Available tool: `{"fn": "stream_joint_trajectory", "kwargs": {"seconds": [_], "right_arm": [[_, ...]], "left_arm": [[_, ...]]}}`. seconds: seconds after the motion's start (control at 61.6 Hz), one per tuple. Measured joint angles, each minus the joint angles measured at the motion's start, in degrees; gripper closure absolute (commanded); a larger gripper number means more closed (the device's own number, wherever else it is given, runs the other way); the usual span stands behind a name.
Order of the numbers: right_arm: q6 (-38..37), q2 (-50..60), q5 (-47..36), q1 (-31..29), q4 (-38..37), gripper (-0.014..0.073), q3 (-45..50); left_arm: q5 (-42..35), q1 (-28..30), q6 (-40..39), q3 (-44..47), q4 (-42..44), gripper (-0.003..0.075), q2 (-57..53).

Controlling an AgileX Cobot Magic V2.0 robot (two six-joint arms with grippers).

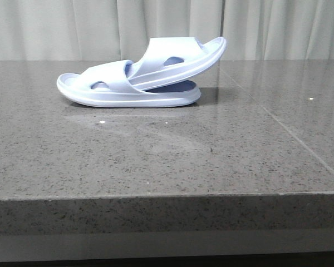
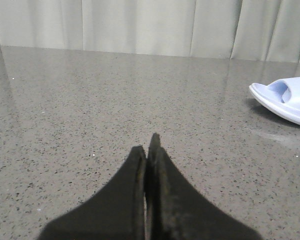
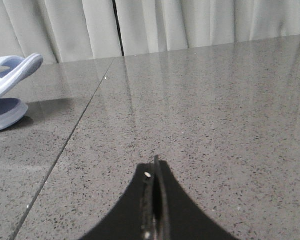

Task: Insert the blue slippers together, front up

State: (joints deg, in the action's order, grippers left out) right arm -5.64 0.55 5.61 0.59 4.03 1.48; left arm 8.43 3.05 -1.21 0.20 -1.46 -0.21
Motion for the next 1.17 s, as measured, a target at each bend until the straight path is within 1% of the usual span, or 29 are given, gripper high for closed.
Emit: {"fn": "stream_joint_trajectory", "kwargs": {"seconds": [0.325, 1.168], "right_arm": [[-0.09, 0.03, 1.72, 0.00, -0.91, 0.0701, 0.00], [-0.09, 0.03, 1.72, 0.00, -0.91, 0.0701, 0.00]], "left_arm": [[0.00, 0.00, 0.00, 0.00, 0.00, 0.0741, 0.00], [0.00, 0.00, 0.00, 0.00, 0.00, 0.0741, 0.00]]}}
